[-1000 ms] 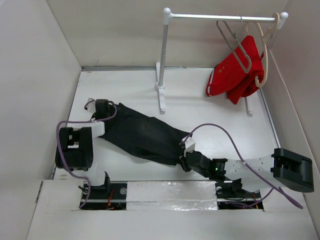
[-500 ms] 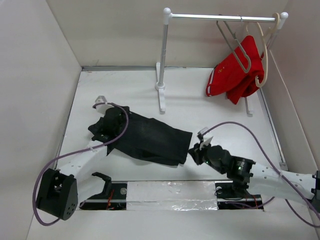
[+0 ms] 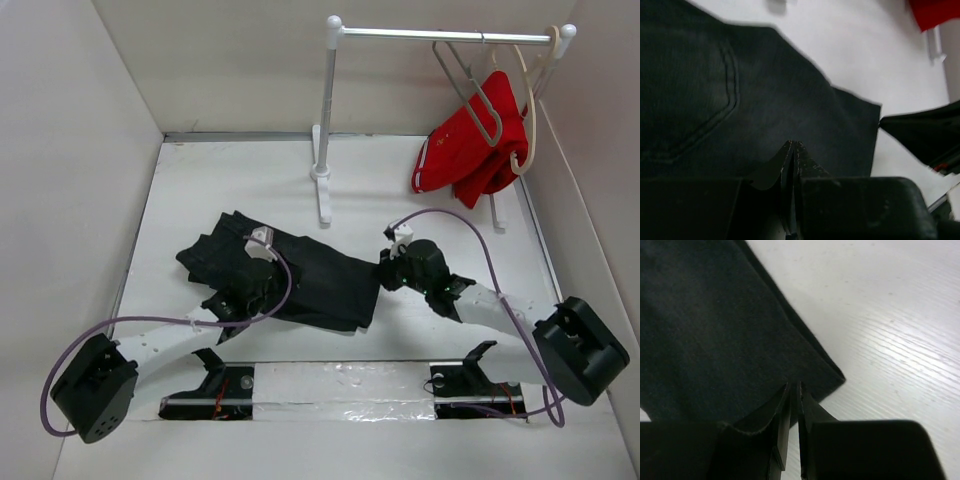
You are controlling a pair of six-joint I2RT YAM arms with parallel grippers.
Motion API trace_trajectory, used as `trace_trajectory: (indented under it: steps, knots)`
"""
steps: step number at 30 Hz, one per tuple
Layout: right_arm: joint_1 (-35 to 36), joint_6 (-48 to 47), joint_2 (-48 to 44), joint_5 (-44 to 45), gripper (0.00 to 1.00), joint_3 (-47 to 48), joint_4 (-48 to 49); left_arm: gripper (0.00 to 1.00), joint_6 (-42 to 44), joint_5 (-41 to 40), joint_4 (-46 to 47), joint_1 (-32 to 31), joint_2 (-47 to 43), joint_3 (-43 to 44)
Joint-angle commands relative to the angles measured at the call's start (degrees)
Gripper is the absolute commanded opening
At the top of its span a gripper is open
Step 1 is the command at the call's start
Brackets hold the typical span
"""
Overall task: Place the trousers on the hanger
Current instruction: Fold the trousers at the center of the board.
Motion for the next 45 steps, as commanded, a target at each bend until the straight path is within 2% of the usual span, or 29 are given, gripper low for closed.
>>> trace_trajectory:
  steps: [1, 3, 6, 12, 15, 17, 18, 19, 21, 22, 25, 29, 32, 33, 36, 41, 45]
  knots:
    - [1.0, 1.3, 2.8, -1.9, 0.17, -0.5, 9.5, 0.0, 1.4, 4.6, 5.8, -0.7, 0.4, -4.9]
    - [-0.6, 2.4, 5.5, -1.4, 0.17, -0.2, 10.1, 0.0, 0.5, 5.7, 7.3, -0.7, 1.8, -7.8]
    - [-3.4, 5.0, 9.4, -0.7, 0.23, -2.0, 15.7, 0.0, -1.2, 7.6, 8.8, -1.8, 3.7, -10.2]
    - [-7.5, 4.0, 18.8, -5.6, 0.24, 2.9, 17.9, 0.0, -6.7, 4.7, 12.4, -9.9, 4.9, -12.5]
    - [-9.7, 3.4, 18.3, -7.7, 0.23, 4.8, 19.4, 0.0, -10.3, 0.3, 13.3, -15.0, 6.9, -11.8]
    - [-9.8, 3.3, 15.0, -7.2, 0.29, 3.8, 19.5, 0.0, -11.6, -2.0, 12.5, -17.0, 8.5, -10.4]
    - [-9.1, 2.3, 10.8, -6.0, 0.34, 3.9, 16.0, 0.0, -11.9, -2.8, 12.1, -19.0, 8.9, -9.8]
    - [-9.0, 1.3, 8.6, -3.7, 0.5, 4.2, 12.9, 0.0, -12.6, -5.0, 11.1, -20.1, 9.2, -9.3]
    - [-6.5, 0.1, 2.5, -1.4, 0.64, 3.4, 5.9, 0.0, -13.1, -6.8, 10.3, -21.8, 9.1, -8.0]
    - [-5.9, 0.2, 0.6, -0.4, 0.77, 2.0, 5.0, 0.0, -12.8, -7.4, 9.6, -22.5, 8.6, -7.4]
    - [-5.2, 3.7, -5.6, -2.5, 0.85, -5.9, 5.2, 0.0, -11.9, -9.0, 7.2, -24.2, 6.8, -5.2]
    - [0.3, 9.5, -9.5, -5.5, 0.84, -13.3, 8.9, 0.0, -9.5, -11.8, 3.2, -24.2, 2.8, -2.4]
    - [6.3, 12.3, -11.6, -2.3, 0.84, -13.8, 6.9, 0.01, -7.0, -14.6, 0.1, -24.7, -1.3, -0.1]
    - [7.2, 13.5, -12.0, -1.4, 0.84, -13.8, 6.0, 0.05, -6.0, -15.2, 0.0, -24.7, -2.1, 0.2]
    - [8.4, 16.1, -11.8, -0.3, 0.81, -15.2, 9.8, 0.08, -5.1, -16.9, -1.5, -24.7, -3.6, 1.3]
    - [9.0, 18.0, -6.8, -1.5, 0.67, -15.5, 15.4, 0.09, -5.7, -17.1, -2.7, -24.2, -3.1, 1.6]
    - [6.6, 18.3, -1.0, -3.5, 0.49, -15.0, 21.1, 0.12, -6.2, -17.9, -3.2, -24.2, -3.9, 1.0]
